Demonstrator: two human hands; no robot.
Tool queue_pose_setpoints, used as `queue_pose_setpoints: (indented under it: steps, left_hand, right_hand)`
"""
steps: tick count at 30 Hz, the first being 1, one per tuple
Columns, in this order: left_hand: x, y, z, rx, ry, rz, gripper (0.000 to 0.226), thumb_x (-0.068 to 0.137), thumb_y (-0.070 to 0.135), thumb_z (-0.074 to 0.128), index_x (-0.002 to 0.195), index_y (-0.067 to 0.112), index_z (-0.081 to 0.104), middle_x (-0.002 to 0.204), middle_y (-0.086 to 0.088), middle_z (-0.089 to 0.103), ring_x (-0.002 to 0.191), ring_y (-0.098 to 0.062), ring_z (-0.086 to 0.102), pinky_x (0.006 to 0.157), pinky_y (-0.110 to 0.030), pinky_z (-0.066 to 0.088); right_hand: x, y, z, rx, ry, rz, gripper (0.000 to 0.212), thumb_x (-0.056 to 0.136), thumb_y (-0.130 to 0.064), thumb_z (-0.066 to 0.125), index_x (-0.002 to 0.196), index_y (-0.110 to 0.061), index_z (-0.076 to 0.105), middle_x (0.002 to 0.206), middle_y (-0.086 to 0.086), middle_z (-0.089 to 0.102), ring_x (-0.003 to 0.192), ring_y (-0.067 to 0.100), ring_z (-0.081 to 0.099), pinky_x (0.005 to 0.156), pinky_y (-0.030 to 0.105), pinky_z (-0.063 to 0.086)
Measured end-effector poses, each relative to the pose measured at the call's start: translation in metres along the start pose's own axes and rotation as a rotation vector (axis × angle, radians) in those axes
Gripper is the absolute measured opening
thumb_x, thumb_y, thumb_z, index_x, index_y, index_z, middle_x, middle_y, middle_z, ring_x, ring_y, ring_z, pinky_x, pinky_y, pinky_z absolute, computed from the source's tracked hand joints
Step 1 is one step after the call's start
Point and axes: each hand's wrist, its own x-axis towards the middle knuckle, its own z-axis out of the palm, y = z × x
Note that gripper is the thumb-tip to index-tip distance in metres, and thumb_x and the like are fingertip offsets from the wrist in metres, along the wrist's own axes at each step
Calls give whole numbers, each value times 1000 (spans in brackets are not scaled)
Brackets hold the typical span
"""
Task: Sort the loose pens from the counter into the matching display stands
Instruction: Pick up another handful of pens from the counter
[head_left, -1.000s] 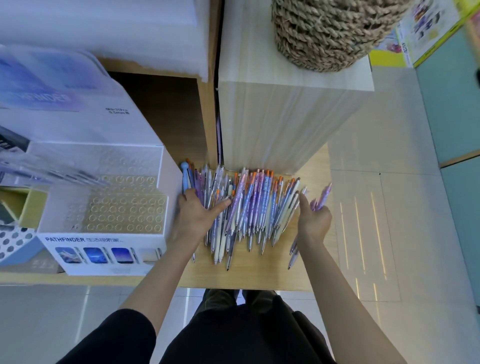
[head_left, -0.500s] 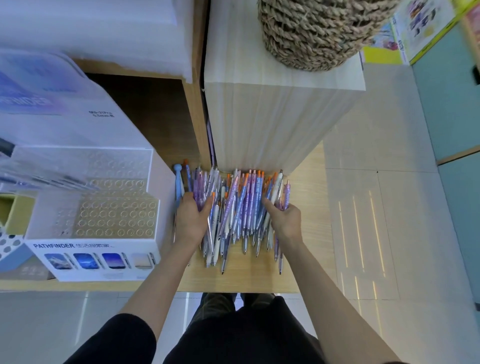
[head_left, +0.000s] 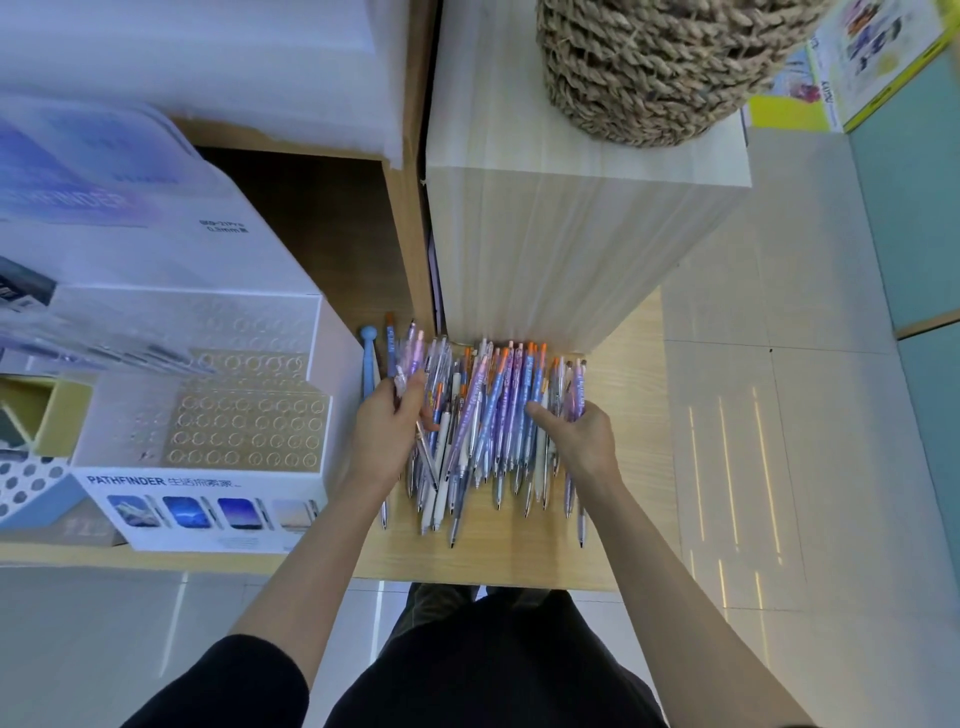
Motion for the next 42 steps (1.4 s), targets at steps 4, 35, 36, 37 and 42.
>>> queue_pose_setpoints:
  steps: [4, 35, 36, 37, 42]
  left_hand:
    - [-3, 3, 5, -311, -55, -105, 29, 89, 43, 61, 83, 16, 53, 51, 4, 51, 44, -10, 50, 47, -22, 43]
    - [-12, 8, 15, -343, -133, -68, 11, 89, 25, 66, 90, 22, 56, 50, 16, 51, 47, -5, 39, 46, -19, 37]
    - [-12, 8, 16, -346, -132, -64, 11, 89, 25, 66, 90, 22, 56, 49, 16, 51, 46, -4, 39, 45, -19, 37]
    - [-13, 9, 16, -346, -133, -62, 11, 89, 25, 66, 90, 22, 55, 49, 16, 51, 46, -4, 40, 45, -18, 37]
    - [-17, 6, 19, -349, -152, -66, 14, 89, 25, 65, 88, 17, 53, 49, 13, 46, 44, -5, 36, 43, -18, 33]
  right_hand:
    - [6, -3, -2, -23, -69, 21, 54, 76, -41, 78, 60, -21, 31, 50, -8, 32, 42, 9, 31, 48, 23, 35]
    - [3, 16, -25, 318, -70, -34, 37, 83, -32, 72, 84, 4, 62, 78, 25, 61, 70, 40, 57, 76, 47, 54]
    - [3, 17, -26, 334, -74, -36, 41, 84, -32, 71, 89, 8, 63, 85, 29, 65, 76, 46, 60, 80, 49, 55]
    - [4, 18, -26, 349, -83, -36, 38, 86, -31, 69, 93, 7, 65, 89, 27, 68, 82, 44, 65, 83, 51, 55]
    - [4, 19, -35, 444, -177, -23, 16, 90, -24, 65, 88, -9, 72, 81, 9, 75, 79, 26, 72, 80, 42, 56]
